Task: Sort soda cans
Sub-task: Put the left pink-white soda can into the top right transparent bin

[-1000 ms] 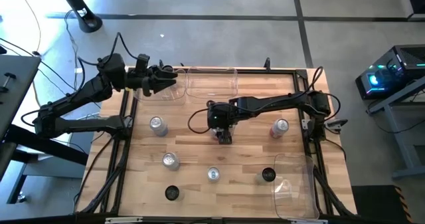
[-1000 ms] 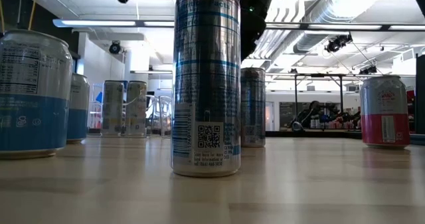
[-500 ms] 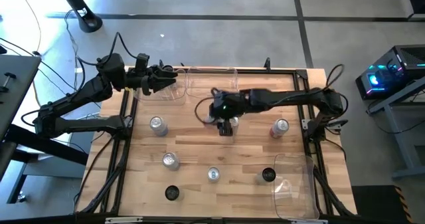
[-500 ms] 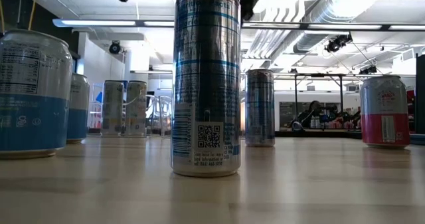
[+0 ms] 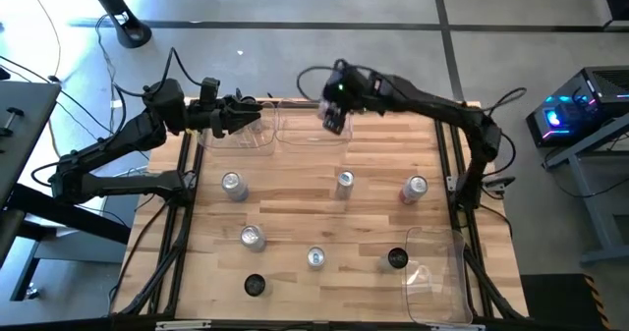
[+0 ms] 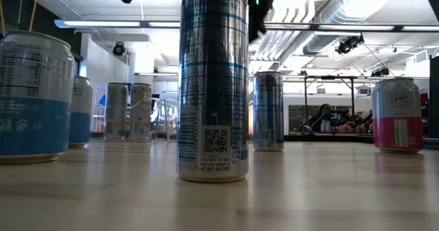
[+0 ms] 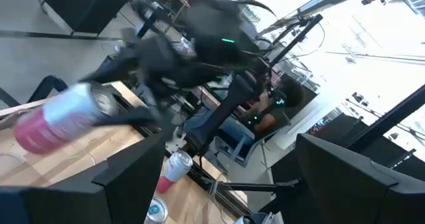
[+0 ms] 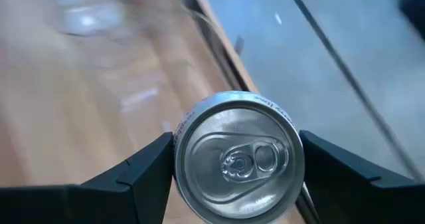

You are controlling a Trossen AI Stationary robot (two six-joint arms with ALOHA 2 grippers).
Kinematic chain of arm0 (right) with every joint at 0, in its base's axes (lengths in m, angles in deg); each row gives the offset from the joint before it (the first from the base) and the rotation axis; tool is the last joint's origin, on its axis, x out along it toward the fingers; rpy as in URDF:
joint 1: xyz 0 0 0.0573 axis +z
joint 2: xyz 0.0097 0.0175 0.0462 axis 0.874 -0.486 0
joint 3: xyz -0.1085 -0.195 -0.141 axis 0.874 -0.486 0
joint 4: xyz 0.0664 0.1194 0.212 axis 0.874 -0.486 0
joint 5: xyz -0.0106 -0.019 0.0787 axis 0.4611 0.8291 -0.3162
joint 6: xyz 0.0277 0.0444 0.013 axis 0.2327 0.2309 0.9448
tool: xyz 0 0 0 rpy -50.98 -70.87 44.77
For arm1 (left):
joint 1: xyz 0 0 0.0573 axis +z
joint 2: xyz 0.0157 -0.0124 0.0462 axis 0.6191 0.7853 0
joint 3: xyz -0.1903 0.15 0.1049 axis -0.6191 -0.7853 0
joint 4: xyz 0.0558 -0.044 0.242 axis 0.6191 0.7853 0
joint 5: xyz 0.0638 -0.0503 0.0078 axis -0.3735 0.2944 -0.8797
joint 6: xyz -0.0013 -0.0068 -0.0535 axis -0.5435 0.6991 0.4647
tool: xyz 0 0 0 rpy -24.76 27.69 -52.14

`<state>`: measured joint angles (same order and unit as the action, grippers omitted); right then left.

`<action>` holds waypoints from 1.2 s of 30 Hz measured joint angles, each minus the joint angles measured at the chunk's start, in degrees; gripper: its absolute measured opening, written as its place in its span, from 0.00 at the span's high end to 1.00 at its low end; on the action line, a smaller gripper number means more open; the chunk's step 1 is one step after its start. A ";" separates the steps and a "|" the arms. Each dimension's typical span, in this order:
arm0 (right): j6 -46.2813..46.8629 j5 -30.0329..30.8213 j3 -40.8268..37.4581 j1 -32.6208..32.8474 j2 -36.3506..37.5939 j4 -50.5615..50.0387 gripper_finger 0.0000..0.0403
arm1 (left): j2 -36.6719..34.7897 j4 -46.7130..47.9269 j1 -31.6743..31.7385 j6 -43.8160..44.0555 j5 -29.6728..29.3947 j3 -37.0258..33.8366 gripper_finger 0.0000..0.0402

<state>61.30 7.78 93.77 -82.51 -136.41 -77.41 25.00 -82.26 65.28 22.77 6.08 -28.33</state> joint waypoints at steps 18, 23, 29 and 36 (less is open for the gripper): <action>4.94 -9.05 -7.00 -9.66 -10.34 4.30 0.33 | 0.00 0.00 0.00 0.47 -0.48 0.00 0.17; 5.07 -10.21 -6.83 -9.66 -11.69 4.81 0.27 | 0.01 0.02 0.00 0.93 -0.49 0.00 0.17; 3.61 -10.14 -5.35 -9.62 -11.78 2.79 0.26 | 0.02 0.07 -0.02 0.93 -0.51 0.00 0.17; 2.54 -10.25 0.38 -10.03 -11.80 -1.56 0.26 | 0.02 0.11 -0.02 0.91 -0.51 0.00 0.17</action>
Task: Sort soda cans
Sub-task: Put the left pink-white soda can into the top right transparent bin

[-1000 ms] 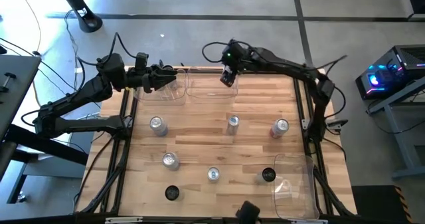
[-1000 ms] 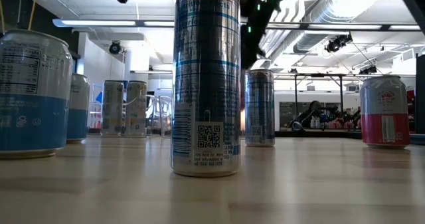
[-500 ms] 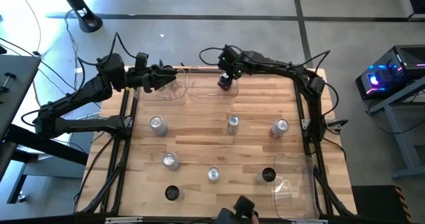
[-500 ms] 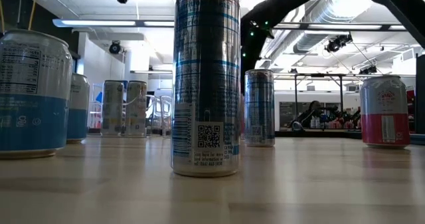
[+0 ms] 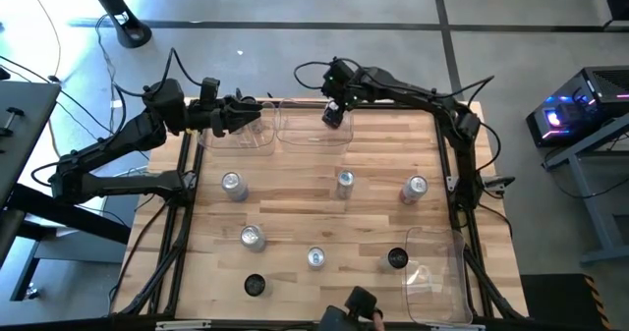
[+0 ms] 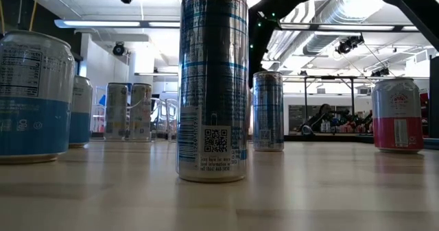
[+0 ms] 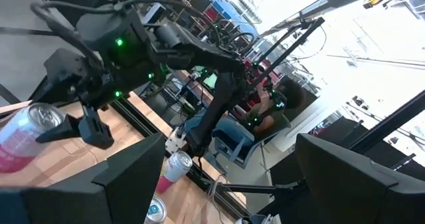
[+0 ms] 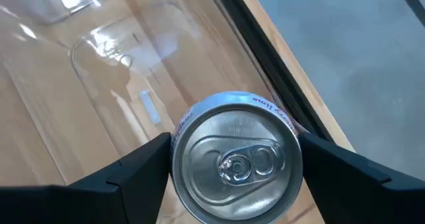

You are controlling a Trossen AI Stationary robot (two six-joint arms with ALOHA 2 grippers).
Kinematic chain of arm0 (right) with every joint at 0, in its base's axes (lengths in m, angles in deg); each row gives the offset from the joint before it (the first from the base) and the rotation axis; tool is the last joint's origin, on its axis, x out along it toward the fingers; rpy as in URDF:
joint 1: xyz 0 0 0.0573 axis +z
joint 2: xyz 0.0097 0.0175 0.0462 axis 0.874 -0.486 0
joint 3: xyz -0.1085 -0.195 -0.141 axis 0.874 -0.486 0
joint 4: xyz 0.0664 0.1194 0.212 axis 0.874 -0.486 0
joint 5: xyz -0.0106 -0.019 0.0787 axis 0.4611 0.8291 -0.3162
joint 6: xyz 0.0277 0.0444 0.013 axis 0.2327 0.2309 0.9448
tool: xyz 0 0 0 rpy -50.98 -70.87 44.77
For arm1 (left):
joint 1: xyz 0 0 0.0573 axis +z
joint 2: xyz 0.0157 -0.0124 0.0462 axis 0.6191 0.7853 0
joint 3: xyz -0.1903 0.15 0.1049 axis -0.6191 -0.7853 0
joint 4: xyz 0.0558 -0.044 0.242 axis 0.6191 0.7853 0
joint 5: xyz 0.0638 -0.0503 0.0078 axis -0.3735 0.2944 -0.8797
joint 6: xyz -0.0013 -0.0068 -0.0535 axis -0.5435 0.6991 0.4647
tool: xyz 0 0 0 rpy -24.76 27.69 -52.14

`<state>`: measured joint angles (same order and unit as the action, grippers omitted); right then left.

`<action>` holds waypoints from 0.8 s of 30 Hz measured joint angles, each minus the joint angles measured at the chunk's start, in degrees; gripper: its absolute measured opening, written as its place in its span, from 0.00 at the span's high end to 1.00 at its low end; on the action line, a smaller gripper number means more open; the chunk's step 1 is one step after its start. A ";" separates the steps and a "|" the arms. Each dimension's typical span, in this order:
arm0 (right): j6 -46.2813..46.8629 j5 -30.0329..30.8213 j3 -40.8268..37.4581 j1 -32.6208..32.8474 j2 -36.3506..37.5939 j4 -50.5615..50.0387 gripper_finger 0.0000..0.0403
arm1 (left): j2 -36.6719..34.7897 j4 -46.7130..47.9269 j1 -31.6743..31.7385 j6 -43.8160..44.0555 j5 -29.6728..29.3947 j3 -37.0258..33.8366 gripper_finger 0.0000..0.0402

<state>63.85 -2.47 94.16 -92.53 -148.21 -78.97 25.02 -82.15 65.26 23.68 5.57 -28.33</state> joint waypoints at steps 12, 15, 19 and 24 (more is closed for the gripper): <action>6.78 -4.98 -2.86 -1.49 0.00 -0.66 0.25 | 0.00 0.04 0.02 -0.04 0.00 0.00 0.17; 6.43 -4.90 -2.91 -1.52 0.00 -0.25 0.25 | 0.00 0.04 0.00 -0.04 0.00 0.00 0.17; 8.06 -4.90 -2.93 -1.52 0.02 0.68 0.25 | 0.00 0.02 0.02 -0.04 0.00 0.00 0.17; 9.03 -4.59 -2.95 -1.47 -0.02 0.58 0.25 | 0.00 0.03 0.00 -0.04 -0.01 0.00 0.17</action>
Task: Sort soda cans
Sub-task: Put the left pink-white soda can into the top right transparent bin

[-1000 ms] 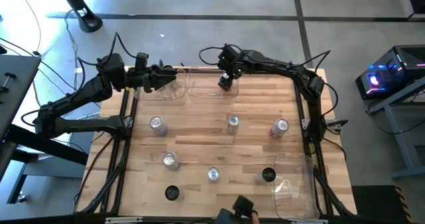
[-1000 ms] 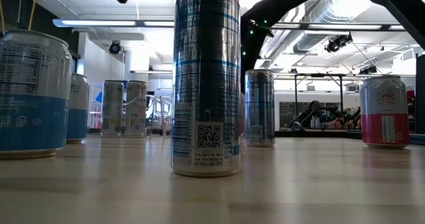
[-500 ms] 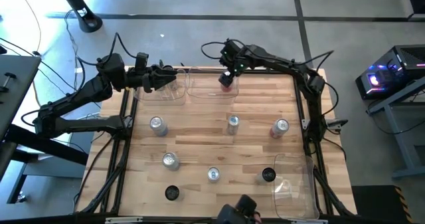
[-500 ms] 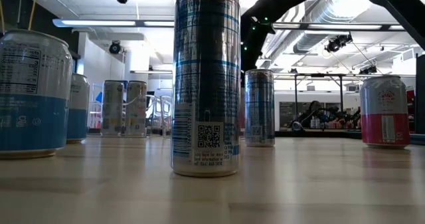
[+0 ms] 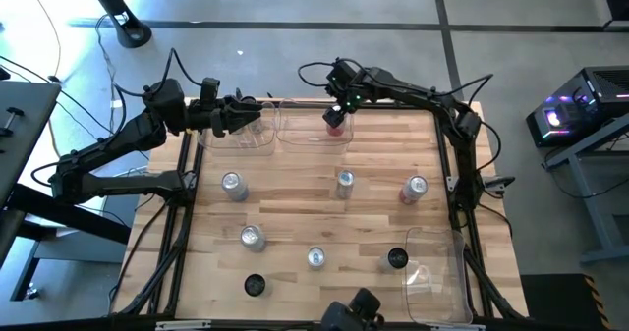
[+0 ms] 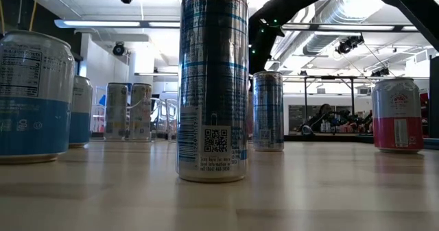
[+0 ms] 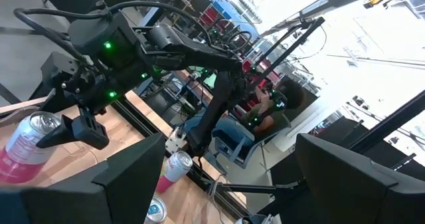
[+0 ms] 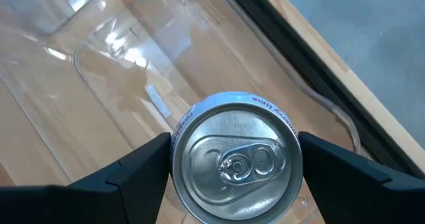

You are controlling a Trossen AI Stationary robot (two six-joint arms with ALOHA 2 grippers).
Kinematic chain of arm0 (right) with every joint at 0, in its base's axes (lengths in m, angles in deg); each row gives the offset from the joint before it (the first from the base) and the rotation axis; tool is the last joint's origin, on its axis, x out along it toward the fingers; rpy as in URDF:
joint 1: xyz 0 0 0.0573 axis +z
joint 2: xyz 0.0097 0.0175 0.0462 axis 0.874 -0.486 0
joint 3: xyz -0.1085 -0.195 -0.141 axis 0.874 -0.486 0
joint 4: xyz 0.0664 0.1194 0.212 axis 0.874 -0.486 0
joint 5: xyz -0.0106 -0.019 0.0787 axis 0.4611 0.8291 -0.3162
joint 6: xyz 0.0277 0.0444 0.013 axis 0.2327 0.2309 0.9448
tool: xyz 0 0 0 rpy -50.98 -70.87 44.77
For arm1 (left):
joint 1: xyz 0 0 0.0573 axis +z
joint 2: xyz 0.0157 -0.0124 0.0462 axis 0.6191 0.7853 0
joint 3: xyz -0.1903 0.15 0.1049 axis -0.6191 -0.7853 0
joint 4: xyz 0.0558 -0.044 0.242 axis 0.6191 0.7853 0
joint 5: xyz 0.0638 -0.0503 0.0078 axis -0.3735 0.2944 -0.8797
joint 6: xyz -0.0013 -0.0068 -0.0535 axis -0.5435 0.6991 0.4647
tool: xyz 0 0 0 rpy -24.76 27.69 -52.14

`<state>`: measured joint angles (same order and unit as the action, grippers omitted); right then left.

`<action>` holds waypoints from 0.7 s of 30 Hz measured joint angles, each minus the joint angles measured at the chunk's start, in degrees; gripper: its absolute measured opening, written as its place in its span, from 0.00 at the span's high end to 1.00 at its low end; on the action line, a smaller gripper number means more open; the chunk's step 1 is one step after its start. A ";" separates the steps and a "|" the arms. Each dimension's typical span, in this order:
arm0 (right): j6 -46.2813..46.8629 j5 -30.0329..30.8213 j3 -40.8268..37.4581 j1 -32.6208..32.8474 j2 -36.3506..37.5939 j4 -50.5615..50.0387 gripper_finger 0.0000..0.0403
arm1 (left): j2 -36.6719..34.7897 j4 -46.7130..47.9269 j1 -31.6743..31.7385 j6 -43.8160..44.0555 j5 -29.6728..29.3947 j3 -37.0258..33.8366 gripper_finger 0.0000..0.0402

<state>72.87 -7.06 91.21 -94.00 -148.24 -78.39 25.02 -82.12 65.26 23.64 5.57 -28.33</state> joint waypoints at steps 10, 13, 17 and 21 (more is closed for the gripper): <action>-1.48 -0.35 0.00 -0.39 -1.95 1.55 0.25 | 0.02 0.01 0.02 -0.04 -0.01 0.00 0.17; -4.67 -0.46 0.02 -0.14 -2.01 1.68 0.25 | 0.02 0.05 0.02 -0.35 -0.01 0.00 0.17; -5.12 2.88 0.02 0.23 -2.03 2.06 0.25 | 0.02 0.03 0.02 -1.00 -0.01 0.00 0.17; -7.63 4.99 0.02 -0.13 -2.01 2.11 0.25 | 0.02 0.04 0.02 -1.15 -0.01 0.00 0.17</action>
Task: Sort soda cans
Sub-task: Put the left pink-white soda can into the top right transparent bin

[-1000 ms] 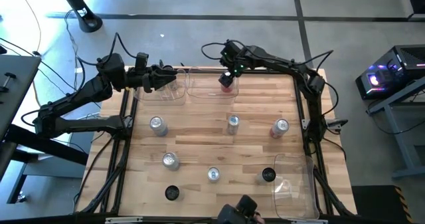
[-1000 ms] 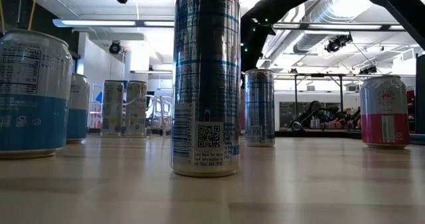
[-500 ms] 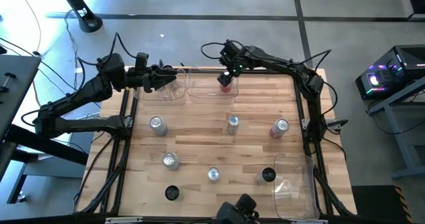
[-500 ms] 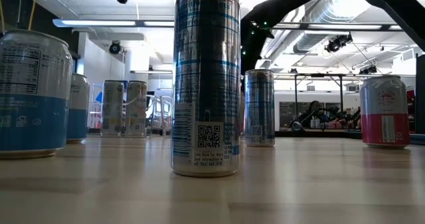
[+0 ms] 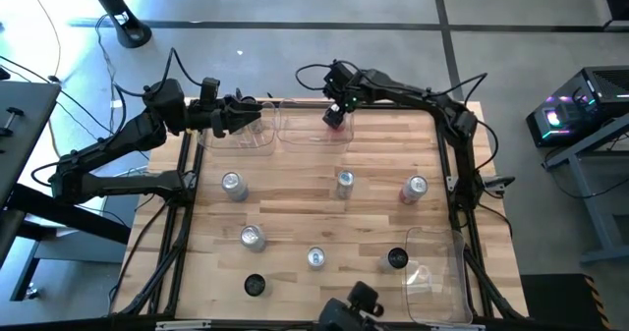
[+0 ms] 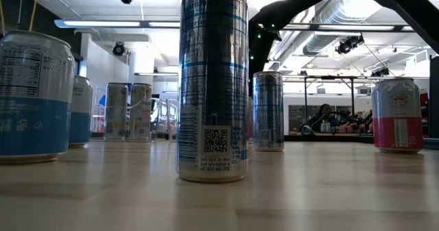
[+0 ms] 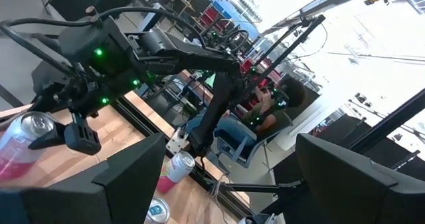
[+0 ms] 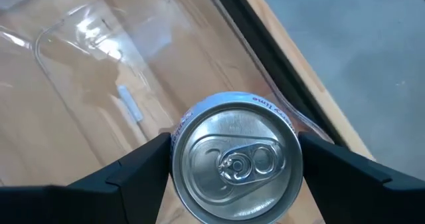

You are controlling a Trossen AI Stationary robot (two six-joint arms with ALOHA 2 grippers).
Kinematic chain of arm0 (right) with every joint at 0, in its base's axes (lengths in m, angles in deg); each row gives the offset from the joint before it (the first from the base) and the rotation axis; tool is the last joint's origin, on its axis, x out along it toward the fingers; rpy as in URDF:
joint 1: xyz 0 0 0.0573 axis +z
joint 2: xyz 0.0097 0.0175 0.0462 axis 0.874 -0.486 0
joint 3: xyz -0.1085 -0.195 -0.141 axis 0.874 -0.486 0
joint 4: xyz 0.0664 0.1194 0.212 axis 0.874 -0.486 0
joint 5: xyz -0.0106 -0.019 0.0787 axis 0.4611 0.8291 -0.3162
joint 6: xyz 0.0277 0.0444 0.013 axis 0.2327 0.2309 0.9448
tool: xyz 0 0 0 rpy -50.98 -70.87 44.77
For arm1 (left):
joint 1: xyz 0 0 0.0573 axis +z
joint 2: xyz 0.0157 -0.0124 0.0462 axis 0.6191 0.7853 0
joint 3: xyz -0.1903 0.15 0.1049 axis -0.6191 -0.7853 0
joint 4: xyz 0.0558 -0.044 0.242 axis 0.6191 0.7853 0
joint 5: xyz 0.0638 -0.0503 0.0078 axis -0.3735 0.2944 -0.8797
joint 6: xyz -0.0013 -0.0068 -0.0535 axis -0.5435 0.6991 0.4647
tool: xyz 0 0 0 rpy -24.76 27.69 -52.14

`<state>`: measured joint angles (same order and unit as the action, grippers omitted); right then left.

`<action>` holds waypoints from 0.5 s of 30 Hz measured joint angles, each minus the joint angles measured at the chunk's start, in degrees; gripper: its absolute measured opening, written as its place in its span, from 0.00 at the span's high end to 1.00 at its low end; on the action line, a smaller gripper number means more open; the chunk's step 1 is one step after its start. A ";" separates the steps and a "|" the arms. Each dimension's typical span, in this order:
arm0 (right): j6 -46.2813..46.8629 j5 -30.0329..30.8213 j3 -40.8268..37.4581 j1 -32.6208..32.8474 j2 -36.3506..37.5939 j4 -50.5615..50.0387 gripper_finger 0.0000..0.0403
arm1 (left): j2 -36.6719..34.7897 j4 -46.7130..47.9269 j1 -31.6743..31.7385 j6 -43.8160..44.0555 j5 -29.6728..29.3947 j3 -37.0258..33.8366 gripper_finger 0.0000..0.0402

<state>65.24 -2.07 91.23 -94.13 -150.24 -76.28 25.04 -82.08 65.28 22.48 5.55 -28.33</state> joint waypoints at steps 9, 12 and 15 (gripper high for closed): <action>0.92 0.26 0.00 -0.07 0.00 0.87 0.25 | 0.00 0.02 0.00 -0.40 0.00 0.00 0.17; 1.84 -0.14 -0.02 -0.05 0.00 0.79 0.25 | 0.00 0.02 0.00 -0.41 0.00 0.00 0.17; 2.54 -0.72 -0.02 -0.04 0.00 0.79 0.25 | 0.00 0.02 0.00 -0.41 0.00 0.00 0.17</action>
<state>67.78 -2.78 91.21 -94.17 -150.24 -75.48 25.04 -82.06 65.28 22.07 5.55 -28.33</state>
